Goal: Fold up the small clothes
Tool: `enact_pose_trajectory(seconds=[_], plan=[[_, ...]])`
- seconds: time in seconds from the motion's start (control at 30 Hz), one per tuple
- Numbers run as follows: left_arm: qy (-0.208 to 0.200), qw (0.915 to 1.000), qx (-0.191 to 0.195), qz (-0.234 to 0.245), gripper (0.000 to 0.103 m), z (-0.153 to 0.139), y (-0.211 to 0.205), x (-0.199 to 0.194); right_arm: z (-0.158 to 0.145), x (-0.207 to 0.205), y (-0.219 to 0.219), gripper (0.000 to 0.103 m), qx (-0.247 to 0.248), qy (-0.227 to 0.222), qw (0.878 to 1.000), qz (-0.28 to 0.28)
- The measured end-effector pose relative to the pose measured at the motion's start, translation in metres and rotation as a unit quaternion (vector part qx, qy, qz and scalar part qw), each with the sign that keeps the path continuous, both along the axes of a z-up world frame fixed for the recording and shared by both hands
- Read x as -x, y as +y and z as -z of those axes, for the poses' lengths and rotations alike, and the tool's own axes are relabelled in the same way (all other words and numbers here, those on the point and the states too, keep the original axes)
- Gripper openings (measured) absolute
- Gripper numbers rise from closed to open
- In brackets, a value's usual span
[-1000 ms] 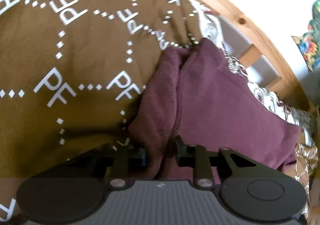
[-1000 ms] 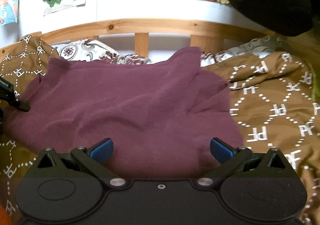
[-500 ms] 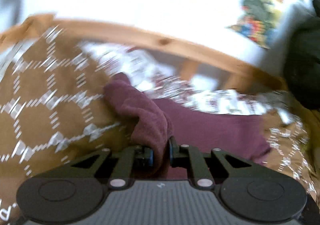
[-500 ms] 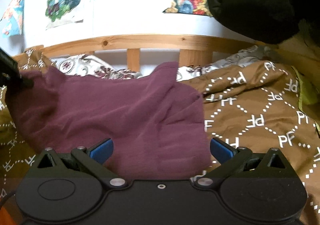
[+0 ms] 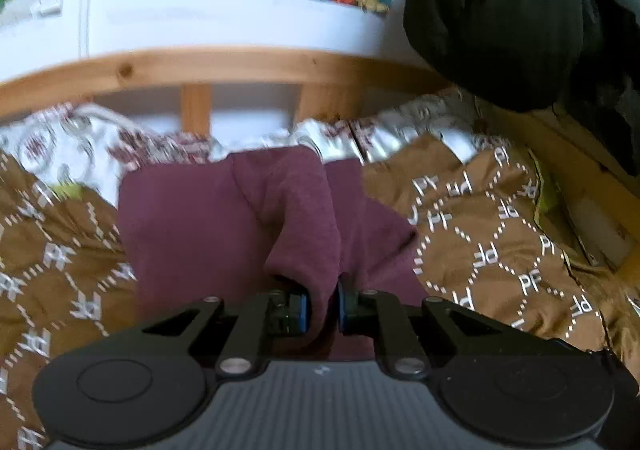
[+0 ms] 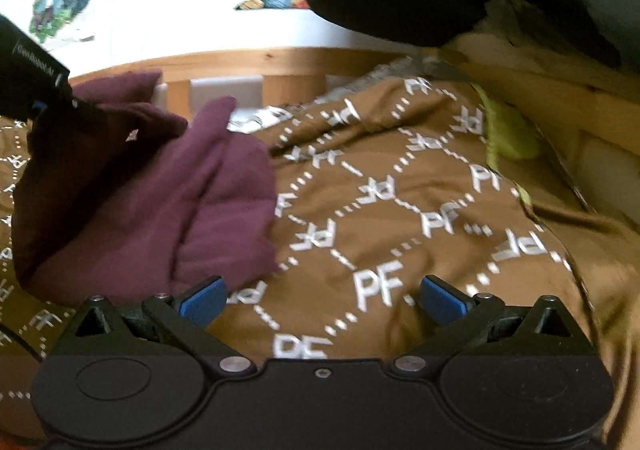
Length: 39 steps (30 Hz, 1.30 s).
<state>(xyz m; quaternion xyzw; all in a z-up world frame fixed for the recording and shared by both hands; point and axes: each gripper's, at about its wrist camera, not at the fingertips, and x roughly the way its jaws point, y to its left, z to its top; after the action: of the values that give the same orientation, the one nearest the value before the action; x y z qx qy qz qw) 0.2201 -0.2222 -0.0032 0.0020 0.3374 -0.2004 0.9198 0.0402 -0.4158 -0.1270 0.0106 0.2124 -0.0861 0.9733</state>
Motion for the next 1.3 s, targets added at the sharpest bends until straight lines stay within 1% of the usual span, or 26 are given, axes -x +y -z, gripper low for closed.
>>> enact_pose_trajectory(seconds=[0.1, 0.2, 0.23, 0.27, 0.3, 0.33, 0.4, 0.43, 0.5, 0.53, 0.57, 0.6, 0.63, 0.67, 0.77, 0.87, 1.0, 1.13, 1.23, 1.3], plan=[[0.009, 0.9999, -0.003, 0.008, 0.015, 0.011, -0.001, 0.002, 0.005, 0.001, -0.005, 0.103, 0.0, 0.011, 1.0, 0.003], [0.018, 0.9997, -0.005, 0.018, 0.017, 0.016, -0.002, -0.001, 0.006, 0.0, -0.004, 0.103, 0.006, 0.018, 1.0, 0.0], [0.022, 0.9996, 0.001, 0.02, 0.018, 0.015, 0.0, -0.002, 0.006, -0.002, -0.003, 0.103, 0.008, 0.02, 1.0, -0.002], [0.027, 0.9993, 0.012, 0.022, 0.022, 0.014, 0.003, -0.003, 0.007, -0.003, -0.002, 0.103, 0.011, 0.022, 1.0, -0.004], [0.033, 0.9987, 0.028, 0.026, 0.026, 0.011, 0.008, -0.003, 0.007, -0.004, 0.0, 0.103, 0.013, 0.024, 1.0, -0.006], [0.039, 0.9976, 0.046, 0.033, 0.028, 0.01, 0.012, -0.003, 0.008, -0.005, 0.001, 0.102, 0.015, 0.027, 0.999, -0.007], [0.052, 0.9936, 0.087, 0.05, 0.046, 0.005, 0.02, -0.001, 0.008, -0.007, 0.005, 0.103, 0.018, 0.031, 0.999, -0.009], [0.054, 0.9919, 0.101, 0.056, 0.05, 0.003, 0.023, 0.001, 0.008, -0.008, 0.006, 0.103, 0.018, 0.033, 0.999, -0.01], [0.046, 0.9909, 0.108, 0.064, 0.062, -0.003, 0.027, 0.006, 0.009, -0.01, 0.01, 0.103, 0.021, 0.035, 0.999, -0.013], [0.04, 0.9907, 0.11, 0.069, 0.065, -0.007, 0.029, 0.009, 0.009, -0.01, 0.012, 0.103, 0.023, 0.036, 0.999, -0.014], [0.034, 0.9904, 0.112, 0.074, 0.072, -0.01, 0.032, 0.012, 0.008, -0.011, 0.014, 0.103, 0.026, 0.037, 0.999, -0.015], [0.027, 0.9905, 0.112, 0.075, 0.076, -0.013, 0.034, 0.014, 0.008, -0.012, 0.016, 0.102, 0.027, 0.037, 0.999, -0.016], [0.02, 0.991, 0.11, 0.073, 0.084, -0.017, 0.038, 0.017, 0.008, -0.013, 0.017, 0.102, 0.028, 0.037, 0.999, -0.018], [0.014, 0.9913, 0.109, 0.072, 0.088, -0.021, 0.042, 0.02, 0.007, -0.014, 0.019, 0.102, 0.029, 0.037, 0.999, -0.019], [0.006, 0.9929, 0.094, 0.073, 0.091, -0.032, 0.056, 0.025, 0.004, -0.018, 0.024, 0.103, 0.029, 0.036, 0.999, -0.022], [-0.007, 0.9953, 0.067, 0.069, 0.101, -0.038, 0.075, 0.031, -0.002, -0.024, 0.028, 0.103, 0.031, 0.03, 0.999, -0.025], [-0.034, 0.9979, 0.024, 0.048, 0.102, -0.028, 0.097, 0.041, -0.013, -0.03, 0.033, 0.103, 0.029, 0.01, 0.999, -0.026], [-0.041, 0.9987, 0.018, 0.023, 0.102, -0.008, 0.111, 0.048, -0.022, -0.035, 0.037, 0.102, 0.014, -0.001, 1.0, -0.028], [-0.039, 0.9986, 0.012, 0.032, 0.102, 0.006, 0.112, 0.051, -0.023, -0.035, 0.042, 0.102, 0.013, 0.005, 1.0, -0.025], [-0.041, 0.9983, -0.005, 0.041, 0.102, 0.017, 0.11, 0.052, -0.019, -0.032, 0.046, 0.102, 0.018, 0.012, 1.0, -0.021]])
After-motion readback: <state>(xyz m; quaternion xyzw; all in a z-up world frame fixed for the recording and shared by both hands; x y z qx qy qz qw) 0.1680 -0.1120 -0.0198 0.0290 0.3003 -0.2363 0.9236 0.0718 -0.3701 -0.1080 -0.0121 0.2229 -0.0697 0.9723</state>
